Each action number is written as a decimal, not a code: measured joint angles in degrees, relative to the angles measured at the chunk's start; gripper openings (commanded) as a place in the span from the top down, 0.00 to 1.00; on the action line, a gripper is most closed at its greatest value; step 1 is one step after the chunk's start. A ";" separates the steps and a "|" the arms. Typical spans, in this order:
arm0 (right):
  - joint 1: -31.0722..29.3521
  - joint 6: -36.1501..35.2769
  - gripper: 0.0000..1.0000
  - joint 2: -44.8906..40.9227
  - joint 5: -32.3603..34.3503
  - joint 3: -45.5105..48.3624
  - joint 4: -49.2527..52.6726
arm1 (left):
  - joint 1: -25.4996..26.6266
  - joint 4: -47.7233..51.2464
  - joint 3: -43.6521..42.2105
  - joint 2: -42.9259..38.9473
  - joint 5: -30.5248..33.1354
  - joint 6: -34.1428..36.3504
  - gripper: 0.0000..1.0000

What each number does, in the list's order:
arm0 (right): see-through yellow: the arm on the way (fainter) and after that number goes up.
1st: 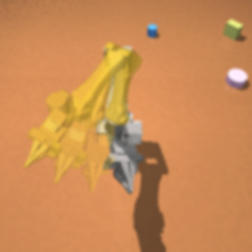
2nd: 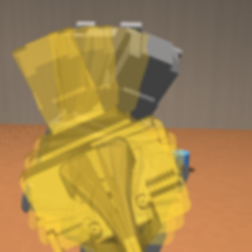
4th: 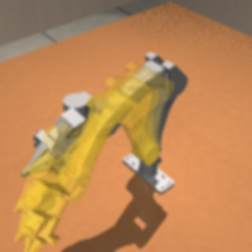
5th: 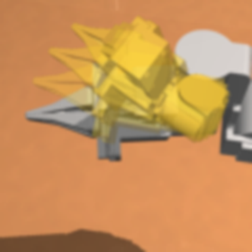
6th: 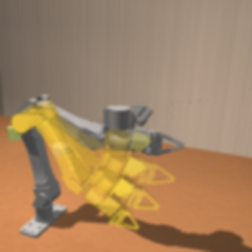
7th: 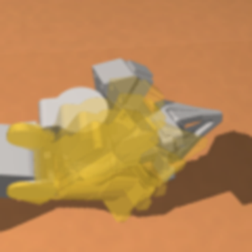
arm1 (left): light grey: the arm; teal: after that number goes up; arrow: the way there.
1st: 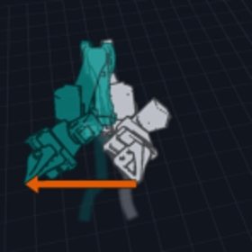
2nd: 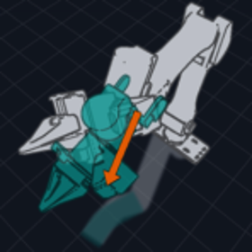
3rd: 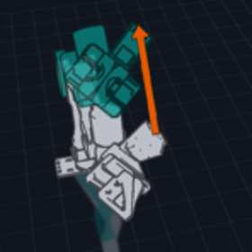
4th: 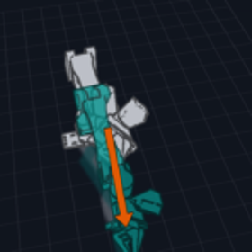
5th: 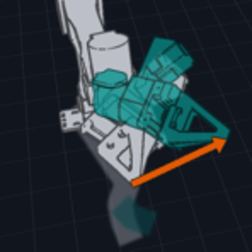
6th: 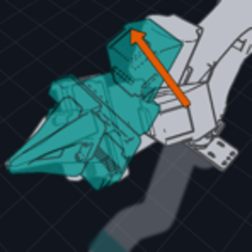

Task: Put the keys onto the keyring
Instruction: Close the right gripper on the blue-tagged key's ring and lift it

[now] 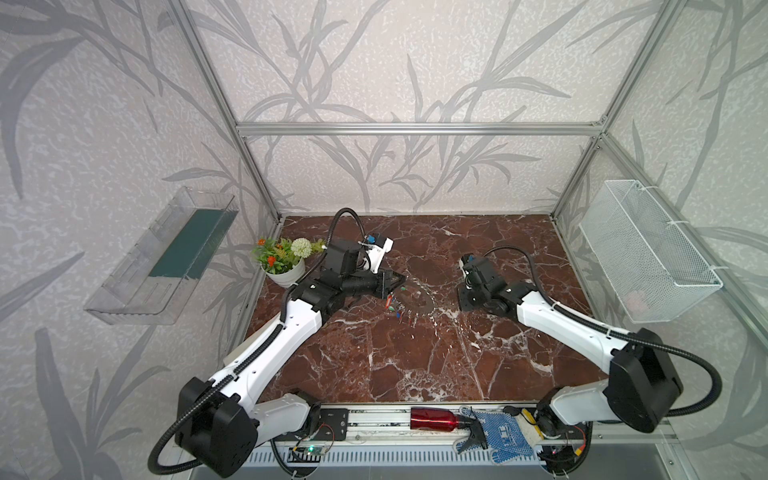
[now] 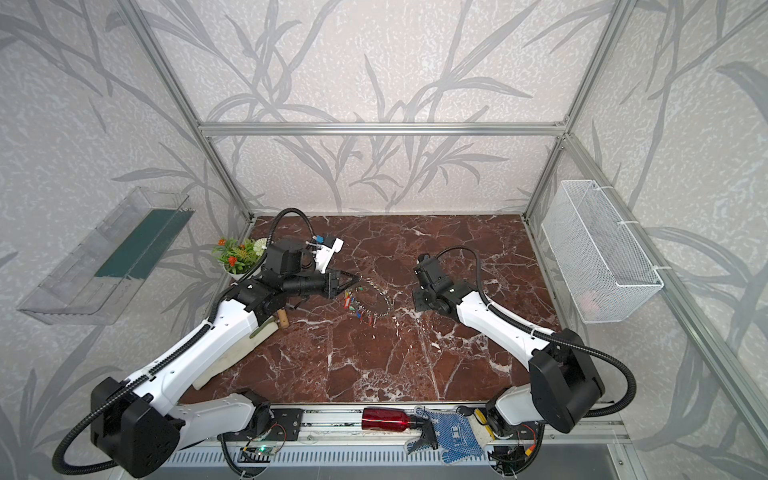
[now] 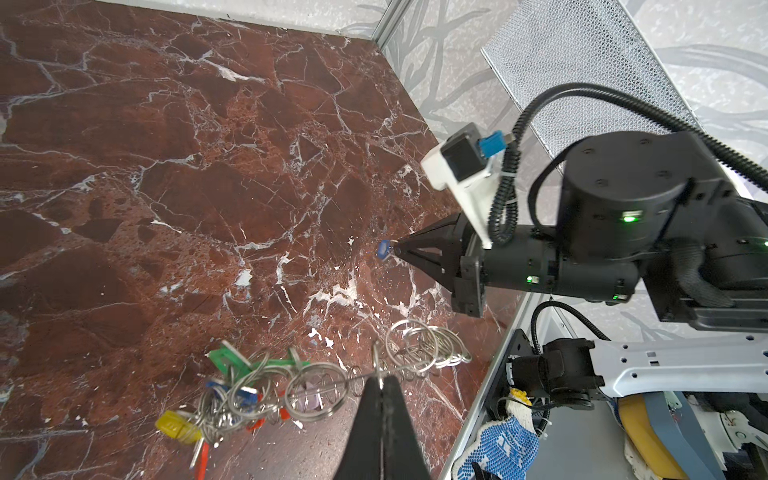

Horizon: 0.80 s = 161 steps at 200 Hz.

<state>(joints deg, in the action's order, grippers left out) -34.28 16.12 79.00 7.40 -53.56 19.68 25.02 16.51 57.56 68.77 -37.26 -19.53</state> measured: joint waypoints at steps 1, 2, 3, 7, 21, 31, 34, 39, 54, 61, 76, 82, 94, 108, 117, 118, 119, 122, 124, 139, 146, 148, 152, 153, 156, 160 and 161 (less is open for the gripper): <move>0.02 0.00 1.00 -0.24 -0.22 0.20 -0.39 | 0.00 0.00 0.00 0.00 0.02 0.02 1.00; 0.04 -0.02 1.00 -0.37 -0.33 0.28 -0.57 | -0.02 0.04 0.00 0.00 0.07 0.07 1.00; 0.11 -0.55 1.00 -0.66 -0.66 0.44 -1.05 | -0.02 0.07 0.00 0.00 0.09 0.07 1.00; 0.31 -1.11 1.00 -1.27 -1.36 0.76 -2.01 | -0.09 0.17 0.00 0.00 0.15 0.17 1.00; 1.88 -3.65 1.00 -3.30 -5.25 1.42 -5.79 | -0.46 0.66 0.00 0.00 0.37 0.59 1.00; 3.48 -4.79 1.00 -4.39 -8.52 1.46 -8.33 | -0.61 1.01 0.00 0.00 0.63 0.94 1.00; 4.02 -5.22 1.00 -4.76 -9.77 1.46 -9.27 | -0.68 1.07 0.00 0.00 0.70 1.03 1.00; 4.68 -5.77 1.00 -5.27 -11.91 1.46 -10.58 | -0.76 1.25 0.00 0.00 0.92 1.31 1.00; 6.36 -6.99 1.00 -6.67 -17.20 1.46 -13.79 | -0.92 1.68 0.02 0.00 1.20 2.12 1.00; 6.73 -7.43 1.00 -7.26 -19.80 1.44 -15.06 | -1.01 1.90 0.02 0.00 1.25 2.56 1.00; 7.65 -7.76 1.00 -8.13 -25.99 1.36 -17.53 | -1.11 2.05 0.02 0.00 1.36 3.34 1.00; 7.93 -7.76 1.00 -8.24 -28.55 1.29 -18.49 | -1.14 2.05 0.02 0.00 1.38 3.58 1.00; 8.59 -7.56 1.00 -8.24 -32.98 1.07 -20.11 | -1.14 2.03 0.02 0.00 1.38 4.22 1.00; 9.31 -7.13 1.00 -8.24 -37.20 1.01 -21.75 | -1.14 2.03 0.04 0.00 1.40 4.76 1.00; 9.64 -6.64 1.00 -8.22 -39.50 1.01 -22.86 | -1.11 2.05 0.09 0.00 1.44 5.09 1.00; 9.66 -6.60 1.00 -8.24 -39.67 1.01 -22.95 | -1.09 2.05 0.09 0.00 1.44 5.18 1.00; 9.70 -6.51 1.00 -8.22 -40.00 1.01 -23.10 | -1.09 2.05 0.11 0.00 1.44 5.22 1.00; 9.79 -6.36 1.00 -8.24 -40.65 1.01 -23.41 | -1.07 2.08 0.13 0.00 1.46 5.40 1.00; 9.84 -6.21 1.00 -8.22 -41.11 1.01 -23.63 | -1.07 2.08 0.15 0.00 1.46 5.46 1.00; 10.12 -4.83 1.00 -8.24 -44.06 1.01 -25.75 | -0.79 1.99 0.24 -0.02 1.62 6.14 1.00; 10.27 -4.04 1.00 -8.24 -45.22 1.01 -26.80 | -0.52 1.92 0.24 -0.13 1.70 6.60 1.00; 10.32 -3.91 1.00 -8.24 -45.55 1.01 -27.08 | -0.44 1.95 0.24 -0.15 1.77 6.71 1.00; 10.34 -3.54 1.00 -8.24 -46.14 1.01 -27.63 | -0.22 1.92 0.24 -0.28 1.84 7.02 1.00; 10.34 -3.52 1.00 -8.24 -46.23 1.01 -27.71 | -0.20 1.92 0.24 -0.31 1.84 7.06 1.00; 10.36 -3.34 1.00 -8.24 -46.60 1.01 -28.02 | -0.07 1.92 0.24 -0.39 1.92 7.17 1.00; 10.36 -2.99 1.00 -8.24 -47.10 1.01 -28.48 | 0.17 1.88 0.24 -0.59 2.01 7.54 1.00; 10.36 -2.84 1.00 -8.24 -47.23 1.01 -28.55 | 0.24 1.88 0.24 -0.63 2.08 7.58 1.00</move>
<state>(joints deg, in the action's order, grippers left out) -23.92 13.28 70.76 -39.83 -52.56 -8.86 25.26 18.39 57.80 68.14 -35.18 -11.94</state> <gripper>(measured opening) 0.047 0.047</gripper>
